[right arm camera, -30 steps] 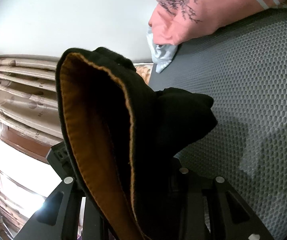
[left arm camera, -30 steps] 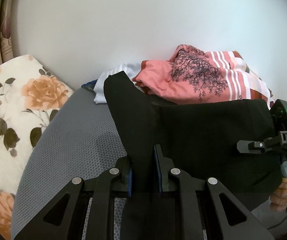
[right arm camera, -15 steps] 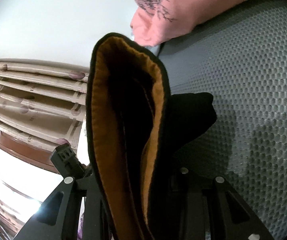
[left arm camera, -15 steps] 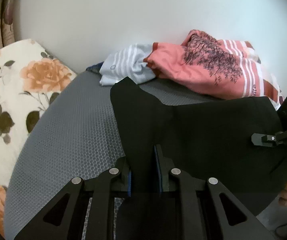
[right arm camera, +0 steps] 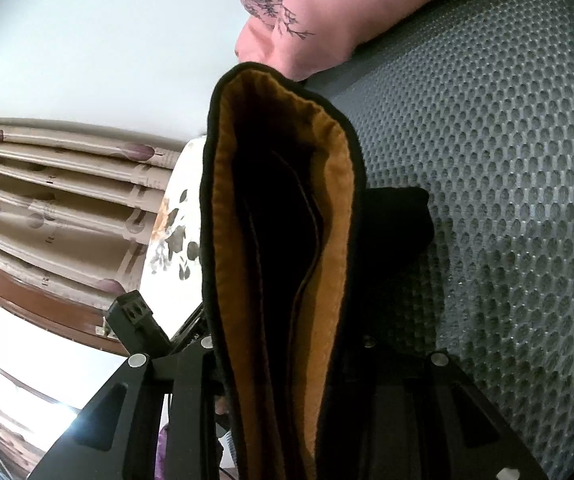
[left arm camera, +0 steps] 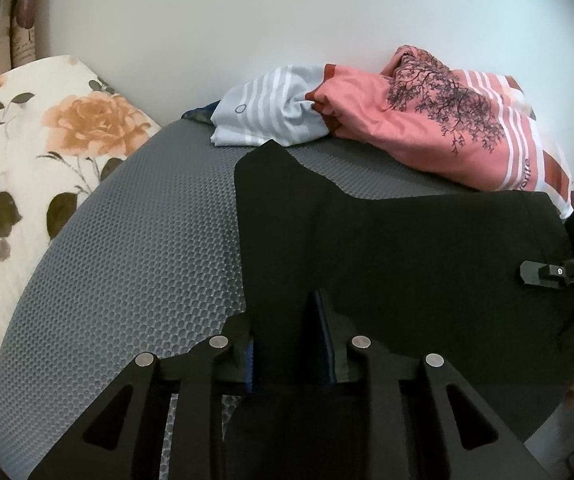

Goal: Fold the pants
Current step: 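Carry the held black trousers with both grippers toward the bed centre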

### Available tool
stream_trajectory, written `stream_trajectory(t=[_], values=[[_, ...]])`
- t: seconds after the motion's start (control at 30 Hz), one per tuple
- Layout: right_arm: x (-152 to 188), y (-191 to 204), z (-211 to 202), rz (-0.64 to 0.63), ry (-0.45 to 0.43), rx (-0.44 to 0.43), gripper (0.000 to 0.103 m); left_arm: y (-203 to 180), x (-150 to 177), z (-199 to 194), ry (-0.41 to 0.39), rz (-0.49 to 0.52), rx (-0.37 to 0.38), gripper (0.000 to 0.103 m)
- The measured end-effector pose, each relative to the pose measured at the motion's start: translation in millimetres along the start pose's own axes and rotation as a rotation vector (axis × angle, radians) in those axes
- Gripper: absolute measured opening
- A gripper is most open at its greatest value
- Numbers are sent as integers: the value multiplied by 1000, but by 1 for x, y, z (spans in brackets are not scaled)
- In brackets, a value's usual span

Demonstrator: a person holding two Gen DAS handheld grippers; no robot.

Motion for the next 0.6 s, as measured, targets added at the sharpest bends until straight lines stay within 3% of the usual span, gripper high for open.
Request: stream_trajectory(t=[0.23, 0.6], values=[[5, 2, -1, -41, -14, 29, 27, 2, 2, 1, -12, -11, -6, 31], [14, 23, 3, -126, -85, 170, 30, 10, 3, 2, -8, -47, -39, 44]])
Point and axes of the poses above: each gripper's, at about its wrist camera, not at the fingertips, and z roughly the way its jaws point, y to its left, x to its underside, the point moved 5 cm from there along z, roughly the way its jaws point, and after that the axes turned 14 degrees about x, right-handed, at the moved point
